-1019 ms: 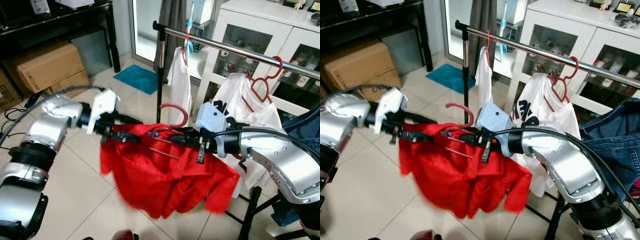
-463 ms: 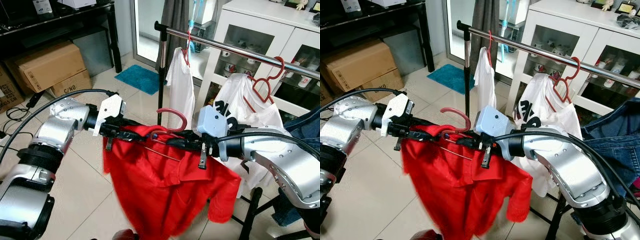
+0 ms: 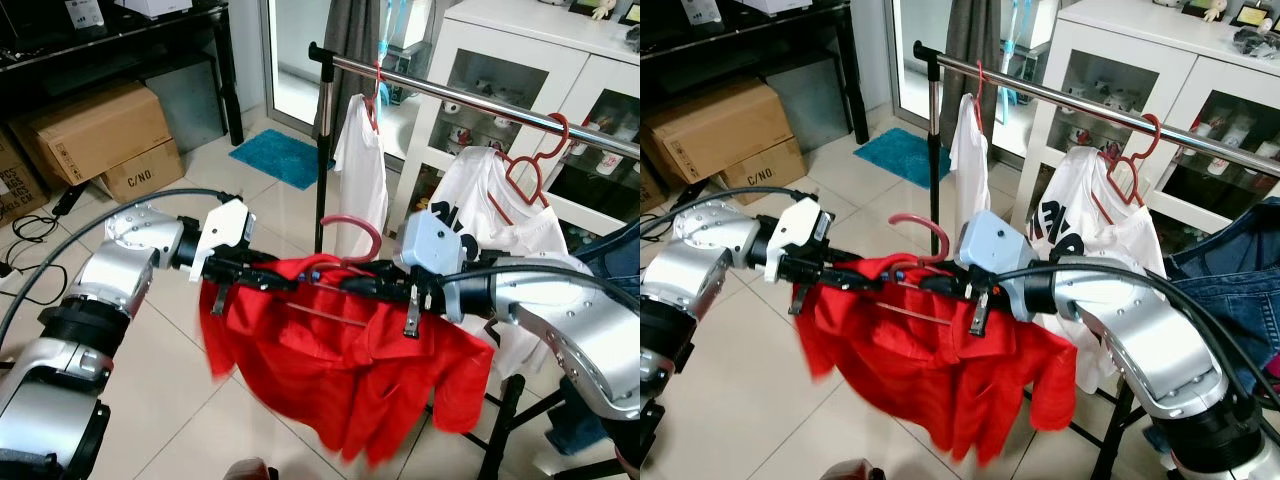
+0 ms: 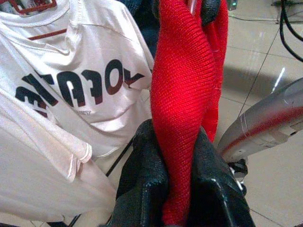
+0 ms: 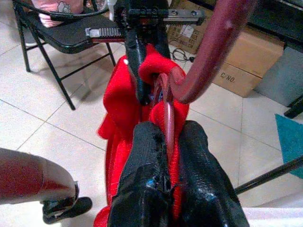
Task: Hang hanger
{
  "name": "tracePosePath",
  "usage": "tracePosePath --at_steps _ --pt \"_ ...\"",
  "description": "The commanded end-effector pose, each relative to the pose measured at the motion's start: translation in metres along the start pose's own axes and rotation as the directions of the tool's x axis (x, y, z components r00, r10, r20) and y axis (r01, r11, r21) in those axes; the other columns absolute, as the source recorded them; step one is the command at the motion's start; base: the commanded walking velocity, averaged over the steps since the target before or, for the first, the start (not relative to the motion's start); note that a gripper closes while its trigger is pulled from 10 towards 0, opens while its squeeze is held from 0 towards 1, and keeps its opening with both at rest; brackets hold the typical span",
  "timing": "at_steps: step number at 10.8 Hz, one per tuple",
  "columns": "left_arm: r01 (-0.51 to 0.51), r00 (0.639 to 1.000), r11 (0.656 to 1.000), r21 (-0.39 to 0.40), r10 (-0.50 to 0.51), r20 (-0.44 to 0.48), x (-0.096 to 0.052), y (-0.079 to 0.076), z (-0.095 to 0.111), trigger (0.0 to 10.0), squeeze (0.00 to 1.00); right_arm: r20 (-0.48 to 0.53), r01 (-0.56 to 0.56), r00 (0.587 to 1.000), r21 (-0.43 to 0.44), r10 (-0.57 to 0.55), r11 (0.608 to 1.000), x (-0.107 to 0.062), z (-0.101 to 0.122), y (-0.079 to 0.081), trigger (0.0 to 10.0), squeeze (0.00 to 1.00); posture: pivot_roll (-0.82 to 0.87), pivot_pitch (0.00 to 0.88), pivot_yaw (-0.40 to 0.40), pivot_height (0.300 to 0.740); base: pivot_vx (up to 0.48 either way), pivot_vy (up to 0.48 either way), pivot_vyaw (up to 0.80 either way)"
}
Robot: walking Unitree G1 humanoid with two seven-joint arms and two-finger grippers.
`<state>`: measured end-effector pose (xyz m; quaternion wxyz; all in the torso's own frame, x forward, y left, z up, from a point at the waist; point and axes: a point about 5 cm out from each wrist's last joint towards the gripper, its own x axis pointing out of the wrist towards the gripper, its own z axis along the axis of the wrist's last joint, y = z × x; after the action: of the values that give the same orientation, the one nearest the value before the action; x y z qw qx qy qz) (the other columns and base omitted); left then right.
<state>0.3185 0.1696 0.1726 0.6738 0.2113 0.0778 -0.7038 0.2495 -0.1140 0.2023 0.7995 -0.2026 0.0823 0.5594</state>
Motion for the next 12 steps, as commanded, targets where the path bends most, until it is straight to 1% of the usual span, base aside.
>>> tracePosePath --at_steps 1,2,3,4,5,7,8,9,10,11,12 --pt "-0.012 0.999 1.0 0.026 0.011 0.05 0.001 0.002 0.01 0.0 0.0 0.026 0.013 1.0 -0.029 -0.012 1.0 -0.003 0.006 -0.001 0.0 0.0 -0.03 0.0 0.029 0.74 0.0 0.0 0.0" --pt "-0.017 0.998 1.0 0.002 0.017 0.059 0.001 0.0 0.008 0.0 0.0 0.025 0.03 0.999 -0.031 -0.029 0.999 -0.003 0.004 -0.002 10.0 0.0 -0.02 0.0 0.022 0.74 0.0 0.0 0.0" --pt "-0.026 0.997 0.999 -0.032 0.028 0.079 -0.001 -0.003 0.007 0.0 0.0 0.034 0.061 0.997 0.022 -0.062 0.998 -0.001 0.0 -0.005 10.0 0.0 -0.01 0.0 0.016 0.74 0.0 0.0 0.0" --pt "-0.042 0.994 0.997 -0.064 0.048 0.098 -0.005 -0.005 0.007 0.0 0.0 0.039 0.095 0.995 0.048 -0.097 0.994 -0.001 -0.001 -0.009 10.0 1.0 -0.01 0.0 0.016 0.74 0.0 0.0 0.0" --pt "-0.057 0.992 0.995 -0.084 0.065 0.106 -0.008 -0.006 0.007 0.0 0.0 0.037 0.115 0.992 0.056 -0.118 0.992 -0.001 -0.002 -0.011 10.0 1.0 -0.01 0.0 0.02 0.74 0.0 0.0 0.0" --pt "-0.128 0.99 0.985 -0.115 0.133 0.037 -0.014 -0.005 -0.004 0.0 0.0 0.023 0.183 0.983 0.058 -0.185 0.981 -0.007 -0.003 -0.018 10.0 1.0 -0.01 0.0 0.027 0.74 0.0 0.0 0.0" --pt "-0.146 0.989 0.982 -0.119 0.148 0.009 -0.016 -0.004 -0.007 0.0 0.0 0.016 0.213 0.977 0.056 -0.214 0.975 -0.01 -0.003 -0.021 10.0 1.0 -0.02 0.0 0.028 0.74 0.0 0.0 0.0" --pt "-0.189 0.982 0.97 -0.154 0.188 -0.027 -0.021 -0.002 -0.01 0.0 0.0 -0.057 0.361 0.931 -0.015 -0.361 0.932 -0.023 -0.008 -0.035 10.0 1.0 -0.03 0.0 0.037 0.74 0.0 0.0 0.0" --pt "-0.195 0.981 0.967 -0.161 0.192 -0.037 -0.022 -0.002 -0.012 0.0 0.0 -0.05 0.394 0.918 0.002 -0.393 0.919 -0.026 -0.007 -0.039 10.0 1.0 -0.03 0.0 0.037 0.74 0.0 0.0 0.0" --pt "-0.212 0.977 0.963 -0.168 0.21 -0.029 -0.024 -0.001 -0.013 0.0 0.0 -0.039 0.398 0.917 0.01 -0.398 0.917 -0.032 -0.005 -0.041 10.0 1.0 -0.03 0.0 0.036 0.74 0.0 0.0 0.0" --pt "-0.222 0.974 0.959 -0.176 0.226 0.003 -0.025 0.001 -0.01 0.0 0.0 -0.047 0.301 0.953 0.025 -0.299 0.953 -0.034 -0.005 -0.029 10.0 1.0 -0.03 0.0 0.032 0.74 0.0 0.0 0.0"
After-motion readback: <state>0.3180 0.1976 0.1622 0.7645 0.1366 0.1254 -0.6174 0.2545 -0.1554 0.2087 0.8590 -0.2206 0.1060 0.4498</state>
